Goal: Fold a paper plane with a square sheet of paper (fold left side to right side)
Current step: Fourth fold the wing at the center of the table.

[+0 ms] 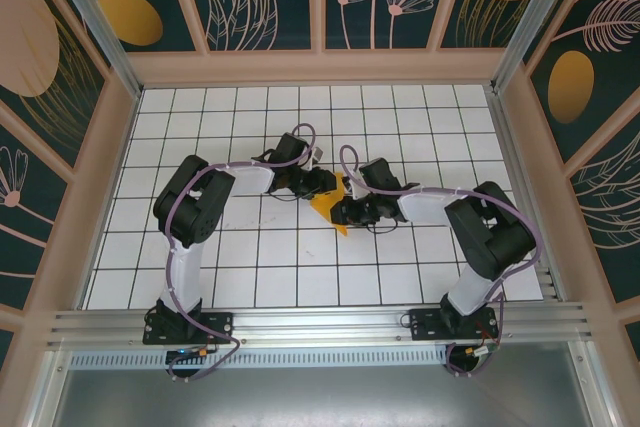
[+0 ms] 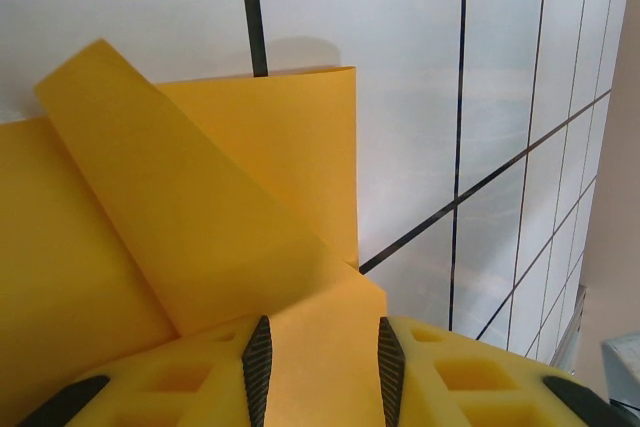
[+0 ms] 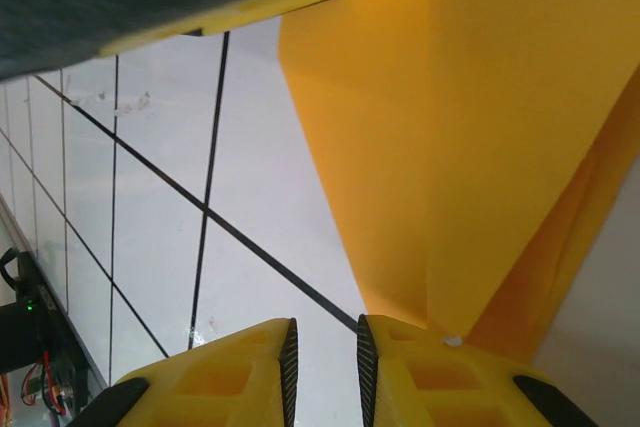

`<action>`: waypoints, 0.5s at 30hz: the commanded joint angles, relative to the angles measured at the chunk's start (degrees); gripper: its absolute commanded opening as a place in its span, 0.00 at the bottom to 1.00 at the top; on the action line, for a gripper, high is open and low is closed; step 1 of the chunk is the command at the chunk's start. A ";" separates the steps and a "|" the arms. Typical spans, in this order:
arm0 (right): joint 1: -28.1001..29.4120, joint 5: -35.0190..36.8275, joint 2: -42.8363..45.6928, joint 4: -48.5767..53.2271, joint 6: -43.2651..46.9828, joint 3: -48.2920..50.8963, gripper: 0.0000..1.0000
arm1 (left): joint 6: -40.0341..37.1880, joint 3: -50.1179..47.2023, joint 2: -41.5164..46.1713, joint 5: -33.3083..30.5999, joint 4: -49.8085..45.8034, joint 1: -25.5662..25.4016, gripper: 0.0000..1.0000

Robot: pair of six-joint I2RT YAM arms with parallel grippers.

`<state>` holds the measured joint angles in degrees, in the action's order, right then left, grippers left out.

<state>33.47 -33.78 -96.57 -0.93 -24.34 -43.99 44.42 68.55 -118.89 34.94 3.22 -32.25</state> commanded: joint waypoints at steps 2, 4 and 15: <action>0.08 2.64 -1.14 2.72 1.46 -1.14 0.26 | -1.05 -2.24 -3.32 -4.70 -4.17 -0.28 0.38; 0.08 3.17 -1.39 3.07 1.57 -1.09 0.26 | -1.16 -2.11 -3.41 -4.81 -4.32 -0.24 0.38; 0.02 4.16 -2.28 5.22 2.37 -0.01 0.26 | -1.41 -1.78 -3.54 -5.15 -4.87 -0.30 0.38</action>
<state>33.47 -31.03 -97.58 0.49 -22.85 -43.99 44.40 68.58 -118.89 34.92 3.20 -32.27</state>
